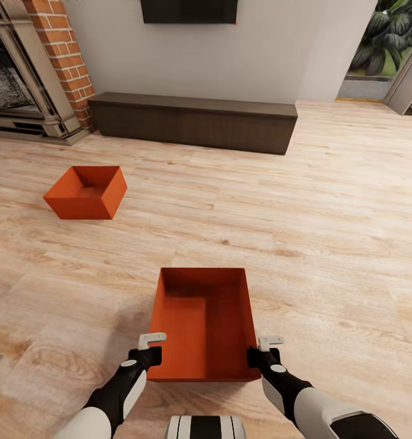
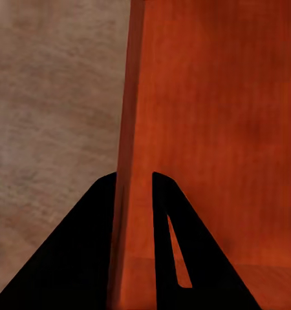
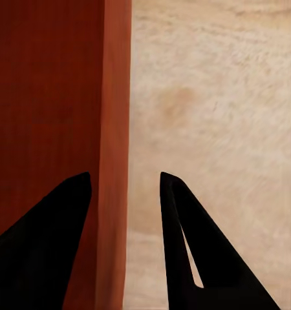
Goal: Move the two storage containers from the living room to the garage. In the garage, place one container on the floor and stack the other container on top of it (either order is fine).
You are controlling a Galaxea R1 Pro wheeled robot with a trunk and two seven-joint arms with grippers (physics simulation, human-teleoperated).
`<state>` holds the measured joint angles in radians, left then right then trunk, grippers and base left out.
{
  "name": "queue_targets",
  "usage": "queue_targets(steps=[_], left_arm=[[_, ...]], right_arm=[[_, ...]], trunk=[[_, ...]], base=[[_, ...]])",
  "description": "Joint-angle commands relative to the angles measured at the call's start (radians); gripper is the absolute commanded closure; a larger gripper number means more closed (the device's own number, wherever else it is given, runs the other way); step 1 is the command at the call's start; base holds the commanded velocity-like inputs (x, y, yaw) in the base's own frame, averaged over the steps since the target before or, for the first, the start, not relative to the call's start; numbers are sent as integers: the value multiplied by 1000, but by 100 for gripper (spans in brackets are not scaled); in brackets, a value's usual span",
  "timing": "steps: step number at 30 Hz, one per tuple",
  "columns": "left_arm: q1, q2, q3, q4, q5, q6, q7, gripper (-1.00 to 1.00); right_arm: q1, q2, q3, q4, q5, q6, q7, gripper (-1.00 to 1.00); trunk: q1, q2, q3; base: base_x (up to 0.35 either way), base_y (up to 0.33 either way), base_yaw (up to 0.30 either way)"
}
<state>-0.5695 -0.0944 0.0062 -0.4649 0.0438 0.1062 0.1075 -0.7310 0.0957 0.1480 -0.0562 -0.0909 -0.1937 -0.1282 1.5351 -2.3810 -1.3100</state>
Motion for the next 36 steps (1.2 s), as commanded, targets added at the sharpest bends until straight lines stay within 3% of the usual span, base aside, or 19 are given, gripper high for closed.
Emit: queue_targets(steps=[1, 36], left_arm=[[0, 0, -3, -2, 10, 6, 6, 100], [0, 2, 3, -4, 13, 6, 12, 100]], right_arm=[[-1, 0, -5, -1, -1, -1, -2, 100], [-1, 8, -6, -1, -1, -1, -2, 100]], trunk=[[-4, 7, 3], [-138, 252, 112]], base=[[0, 0, 0], [0, 0, 0]])
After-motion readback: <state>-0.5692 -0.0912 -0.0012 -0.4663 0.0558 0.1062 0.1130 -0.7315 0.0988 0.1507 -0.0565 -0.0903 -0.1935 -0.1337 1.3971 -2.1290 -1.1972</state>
